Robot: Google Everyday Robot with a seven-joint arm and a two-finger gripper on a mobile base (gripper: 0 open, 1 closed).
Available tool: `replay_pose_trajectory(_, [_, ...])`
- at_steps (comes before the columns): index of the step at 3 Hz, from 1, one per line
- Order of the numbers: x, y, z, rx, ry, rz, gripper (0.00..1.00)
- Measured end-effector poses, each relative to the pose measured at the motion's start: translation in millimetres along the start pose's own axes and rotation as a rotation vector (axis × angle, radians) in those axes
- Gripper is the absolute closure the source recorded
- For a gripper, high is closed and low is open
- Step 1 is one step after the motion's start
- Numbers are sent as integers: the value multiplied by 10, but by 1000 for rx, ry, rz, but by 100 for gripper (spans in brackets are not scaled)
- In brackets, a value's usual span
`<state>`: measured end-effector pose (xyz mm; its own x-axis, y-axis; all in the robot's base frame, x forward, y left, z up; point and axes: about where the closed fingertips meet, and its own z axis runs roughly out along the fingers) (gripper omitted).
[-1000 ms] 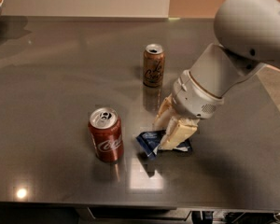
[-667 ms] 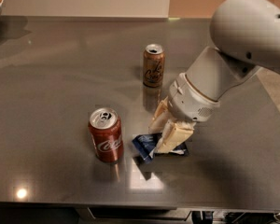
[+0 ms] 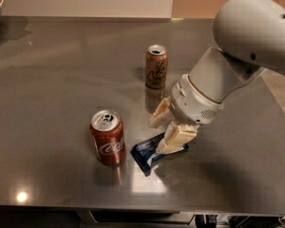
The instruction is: Move rxbar blueberry near coke can
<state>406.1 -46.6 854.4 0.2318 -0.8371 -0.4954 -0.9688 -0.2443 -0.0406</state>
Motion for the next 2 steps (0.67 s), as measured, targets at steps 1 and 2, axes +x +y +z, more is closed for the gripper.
replay_pose_trajectory(1, [-10, 2, 3, 0, 1, -2, 0])
replay_pose_trajectory(2, [-11, 2, 3, 0, 1, -2, 0])
